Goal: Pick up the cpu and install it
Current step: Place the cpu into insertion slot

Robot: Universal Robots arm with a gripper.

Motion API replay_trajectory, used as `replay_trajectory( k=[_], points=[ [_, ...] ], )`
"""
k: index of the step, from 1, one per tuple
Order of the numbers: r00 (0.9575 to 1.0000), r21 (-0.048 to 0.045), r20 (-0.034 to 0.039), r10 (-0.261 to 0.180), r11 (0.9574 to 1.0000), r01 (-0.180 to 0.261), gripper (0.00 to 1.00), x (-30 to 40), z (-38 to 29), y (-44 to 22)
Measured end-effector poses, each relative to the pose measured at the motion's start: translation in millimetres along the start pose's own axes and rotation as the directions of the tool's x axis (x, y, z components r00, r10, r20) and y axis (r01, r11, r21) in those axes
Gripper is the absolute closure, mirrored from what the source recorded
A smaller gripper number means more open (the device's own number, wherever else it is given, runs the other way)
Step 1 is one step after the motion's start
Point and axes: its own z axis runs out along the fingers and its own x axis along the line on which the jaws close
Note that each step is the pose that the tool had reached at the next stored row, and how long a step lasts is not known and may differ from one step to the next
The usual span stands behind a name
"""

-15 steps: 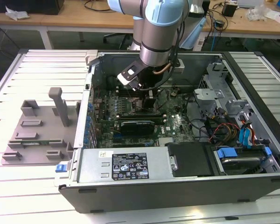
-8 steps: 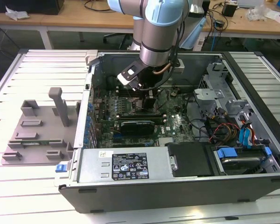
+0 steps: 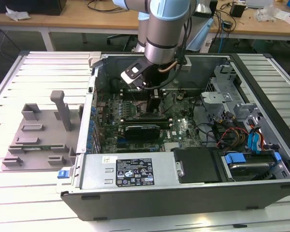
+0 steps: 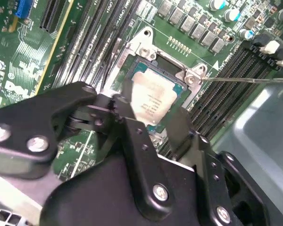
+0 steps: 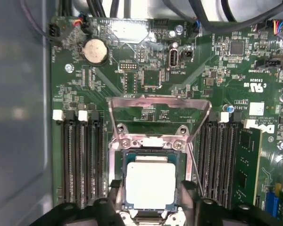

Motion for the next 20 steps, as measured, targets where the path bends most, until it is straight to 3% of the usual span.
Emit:
replay_trajectory(
  k=[6, 7, 9, 15, 20],
  points=[
    [1.0, -0.0001, -0.0008, 0.0, 1.0, 0.0, 0.76, 0.0, -1.6, -0.2],
    [1.0, -0.0001, -0.001, 0.0, 1.0, 0.0, 0.76, 0.0, -1.2, -0.2],
    [1.0, 0.0011, -0.001, 0.0, 1.0, 0.0, 0.89, -0.1, 4.2, 0.3],
    [1.0, 0.0012, -0.0009, -0.001, 1.0, 0.001, 0.89, -0.1, 7.9, 1.1],
    [1.0, 0.0041, 0.0004, 0.0, 1.0, 0.0, 0.89, -0.4, 10.9, 7.4]
  ],
)
